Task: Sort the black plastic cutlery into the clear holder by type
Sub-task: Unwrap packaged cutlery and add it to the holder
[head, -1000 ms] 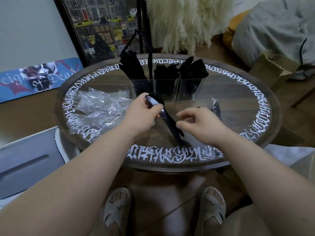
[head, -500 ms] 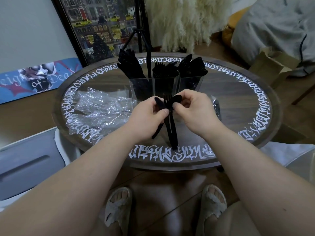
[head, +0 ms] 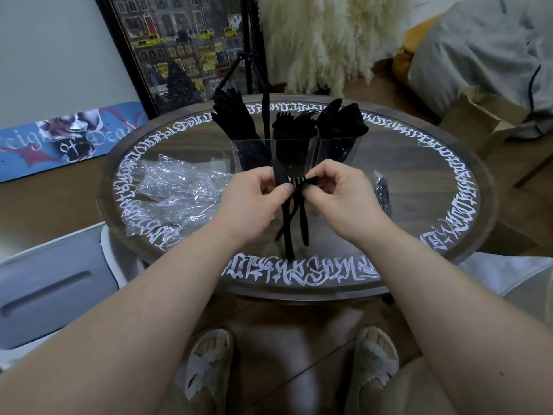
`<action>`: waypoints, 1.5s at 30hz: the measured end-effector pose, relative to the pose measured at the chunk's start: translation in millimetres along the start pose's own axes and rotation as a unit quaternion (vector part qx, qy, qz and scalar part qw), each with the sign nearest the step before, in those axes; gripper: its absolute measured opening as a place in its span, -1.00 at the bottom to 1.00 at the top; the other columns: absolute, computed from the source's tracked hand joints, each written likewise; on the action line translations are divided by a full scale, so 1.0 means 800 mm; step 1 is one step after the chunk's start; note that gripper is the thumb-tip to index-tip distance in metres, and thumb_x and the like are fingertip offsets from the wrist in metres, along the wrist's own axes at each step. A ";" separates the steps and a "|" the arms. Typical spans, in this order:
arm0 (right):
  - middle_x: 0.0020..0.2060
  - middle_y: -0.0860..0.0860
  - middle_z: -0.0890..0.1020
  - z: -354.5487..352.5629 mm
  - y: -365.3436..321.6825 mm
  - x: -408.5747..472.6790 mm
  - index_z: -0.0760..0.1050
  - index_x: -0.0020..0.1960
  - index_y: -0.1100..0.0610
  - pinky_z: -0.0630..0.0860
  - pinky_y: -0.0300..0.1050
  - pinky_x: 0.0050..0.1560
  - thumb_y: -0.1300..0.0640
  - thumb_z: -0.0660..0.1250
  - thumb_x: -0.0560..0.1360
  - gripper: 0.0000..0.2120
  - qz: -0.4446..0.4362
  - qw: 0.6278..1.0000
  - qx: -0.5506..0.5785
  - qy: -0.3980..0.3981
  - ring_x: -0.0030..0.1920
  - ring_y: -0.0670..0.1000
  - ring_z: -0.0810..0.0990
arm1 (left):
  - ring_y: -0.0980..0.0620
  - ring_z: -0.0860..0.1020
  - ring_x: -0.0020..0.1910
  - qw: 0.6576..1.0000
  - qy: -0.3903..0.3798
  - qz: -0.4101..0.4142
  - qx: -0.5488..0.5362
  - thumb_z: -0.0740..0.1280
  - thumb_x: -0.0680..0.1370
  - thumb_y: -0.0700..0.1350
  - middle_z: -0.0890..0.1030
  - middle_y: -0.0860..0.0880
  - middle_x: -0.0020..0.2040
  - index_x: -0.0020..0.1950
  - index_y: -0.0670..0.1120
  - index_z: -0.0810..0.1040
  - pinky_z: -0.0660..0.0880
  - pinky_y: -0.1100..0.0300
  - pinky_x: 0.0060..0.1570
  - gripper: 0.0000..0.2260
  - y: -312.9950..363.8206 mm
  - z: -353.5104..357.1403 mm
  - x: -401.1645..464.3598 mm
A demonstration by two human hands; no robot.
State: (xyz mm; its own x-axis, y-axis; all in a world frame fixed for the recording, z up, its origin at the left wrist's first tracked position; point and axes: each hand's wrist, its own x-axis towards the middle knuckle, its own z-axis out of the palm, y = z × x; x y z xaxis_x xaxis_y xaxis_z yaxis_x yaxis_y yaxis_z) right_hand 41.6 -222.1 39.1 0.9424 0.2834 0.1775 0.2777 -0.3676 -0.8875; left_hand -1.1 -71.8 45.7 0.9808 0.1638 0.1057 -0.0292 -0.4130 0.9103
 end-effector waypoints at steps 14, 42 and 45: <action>-0.29 -0.05 0.66 -0.040 -0.040 -0.005 0.52 -0.22 -0.11 0.58 0.17 -0.01 0.23 0.34 0.44 -0.77 0.001 0.992 0.015 0.122 -0.17 0.07 0.66 | 0.12 0.55 -0.27 0.979 0.173 0.069 0.082 0.30 0.55 -0.19 0.57 0.09 -0.26 -0.07 -0.02 0.52 0.47 0.27 -0.21 -0.93 0.048 -0.061 -0.010; -0.23 -0.08 0.65 -0.059 -0.040 0.083 0.56 -0.16 -0.07 0.52 -0.20 -0.07 0.21 0.37 0.49 -0.82 -0.005 0.995 -0.061 0.076 -0.18 -0.05 0.59 | -0.12 0.55 0.11 0.916 0.002 0.067 0.395 0.12 0.66 -0.06 0.57 -0.06 0.18 0.38 -0.01 0.46 0.47 0.04 0.05 -0.68 0.033 -0.062 0.128; -0.27 -0.14 0.62 -0.058 -0.040 0.086 0.55 -0.15 -0.07 0.45 -0.34 -0.17 0.20 0.36 0.50 -0.83 -0.005 0.996 -0.069 0.064 -0.23 -0.10 0.56 | -0.11 0.52 -0.02 0.905 0.049 0.092 0.412 0.13 0.65 -0.02 0.45 -0.02 0.16 0.43 0.05 0.40 0.46 0.07 -0.13 -0.66 0.036 -0.062 0.121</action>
State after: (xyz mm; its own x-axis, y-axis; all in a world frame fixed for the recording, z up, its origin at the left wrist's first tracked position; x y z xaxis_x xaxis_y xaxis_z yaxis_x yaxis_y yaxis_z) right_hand 106.2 -231.6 99.7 0.9533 0.1758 0.2457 0.3011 -0.4866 -0.8201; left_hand 83.3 -23.4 102.2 0.9511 0.0857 0.2968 0.0022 -0.9627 0.2707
